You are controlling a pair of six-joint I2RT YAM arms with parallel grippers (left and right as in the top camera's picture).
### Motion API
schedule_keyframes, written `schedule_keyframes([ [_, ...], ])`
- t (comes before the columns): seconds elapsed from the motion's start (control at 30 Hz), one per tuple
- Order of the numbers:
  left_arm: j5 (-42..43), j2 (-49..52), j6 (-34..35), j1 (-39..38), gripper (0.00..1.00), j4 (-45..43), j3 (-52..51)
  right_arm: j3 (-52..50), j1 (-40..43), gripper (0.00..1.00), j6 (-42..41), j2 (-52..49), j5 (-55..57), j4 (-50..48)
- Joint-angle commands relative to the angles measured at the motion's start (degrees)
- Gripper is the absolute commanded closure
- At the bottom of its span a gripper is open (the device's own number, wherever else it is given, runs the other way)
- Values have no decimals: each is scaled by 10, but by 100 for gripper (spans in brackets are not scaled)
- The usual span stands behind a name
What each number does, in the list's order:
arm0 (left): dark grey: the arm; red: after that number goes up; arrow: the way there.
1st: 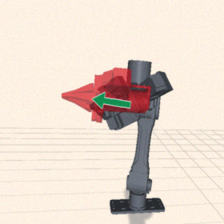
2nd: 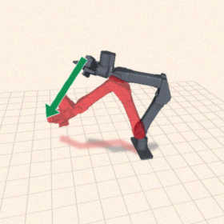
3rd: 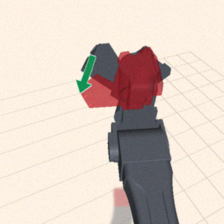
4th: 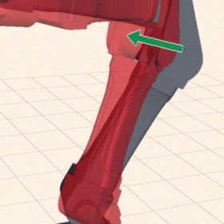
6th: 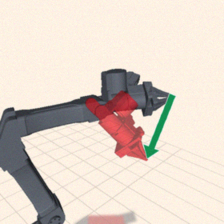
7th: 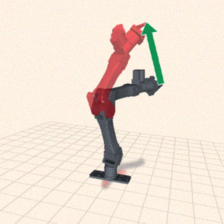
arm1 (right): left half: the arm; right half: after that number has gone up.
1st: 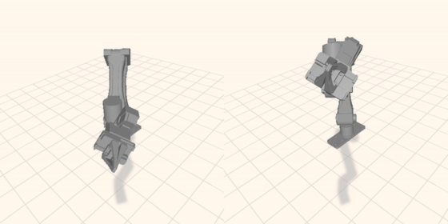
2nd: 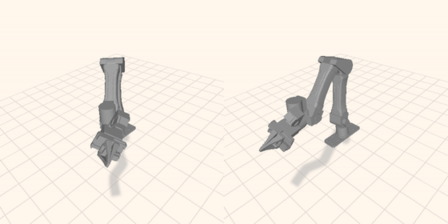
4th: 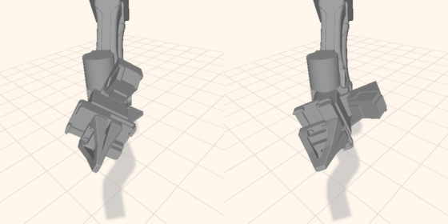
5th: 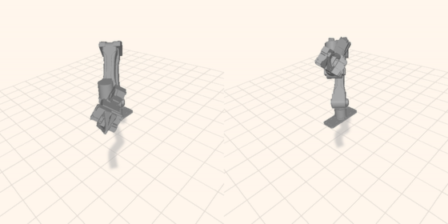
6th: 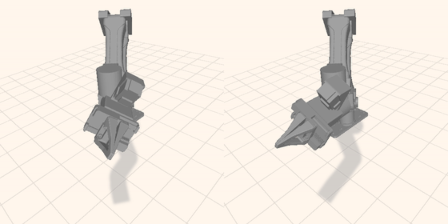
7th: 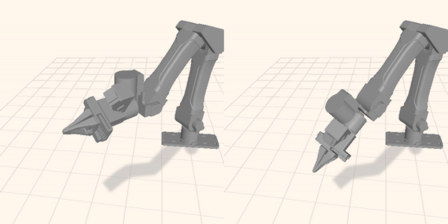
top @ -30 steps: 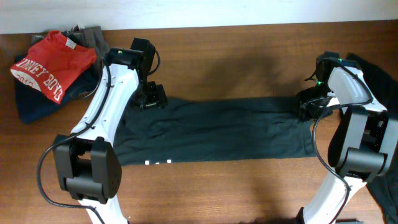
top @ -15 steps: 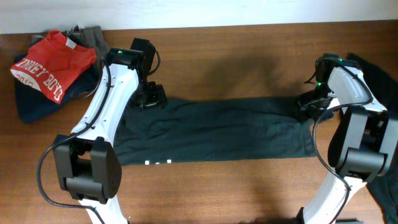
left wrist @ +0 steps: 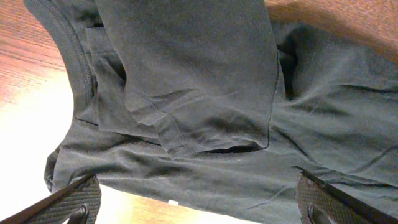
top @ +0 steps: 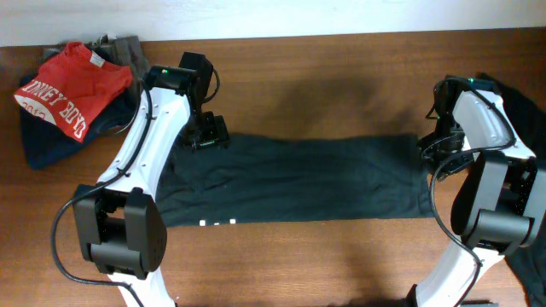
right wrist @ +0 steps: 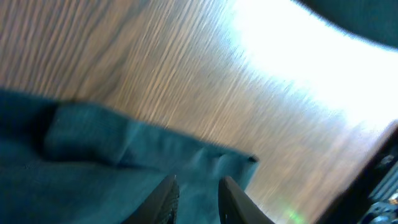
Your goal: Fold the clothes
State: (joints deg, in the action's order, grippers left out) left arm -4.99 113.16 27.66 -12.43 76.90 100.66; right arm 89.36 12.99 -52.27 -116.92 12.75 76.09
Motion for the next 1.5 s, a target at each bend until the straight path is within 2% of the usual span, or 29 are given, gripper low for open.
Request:
schedule_keyframes([
  [0.0,-8,4,-3,2,1,1,-2,10,3,61,3,19,77,5],
  [0.07,-8,4,-3,2,1,0,-2,11,1,60,15,19,62,15],
  [0.17,-8,4,-3,2,1,0,-2,25,-4,55,103,19,-3,17],
  [0.3,-8,4,-3,2,1,-3,-2,49,-32,45,296,19,-179,18],
  [0.4,-8,4,-4,2,1,-4,-2,51,-64,30,388,19,-293,17],
  [0.43,-9,4,-7,2,1,-4,-2,51,-82,19,408,19,-322,17],
  [0.5,-11,4,-16,2,1,-4,-2,50,-122,7,435,19,-336,12],
  [0.57,-30,4,-16,2,1,-9,-2,50,-162,2,467,19,-330,1],
  [0.77,-38,4,2,46,1,-15,-2,39,-299,1,489,19,-120,-51],
  [0.97,-27,4,1,103,1,-13,-2,27,-383,1,489,17,-41,-86],
  [1.27,-28,4,1,111,1,-12,-2,27,-479,0,493,-16,13,-123],
  [1.47,-28,4,1,111,1,-12,-2,26,-483,12,493,-28,12,-133],
])
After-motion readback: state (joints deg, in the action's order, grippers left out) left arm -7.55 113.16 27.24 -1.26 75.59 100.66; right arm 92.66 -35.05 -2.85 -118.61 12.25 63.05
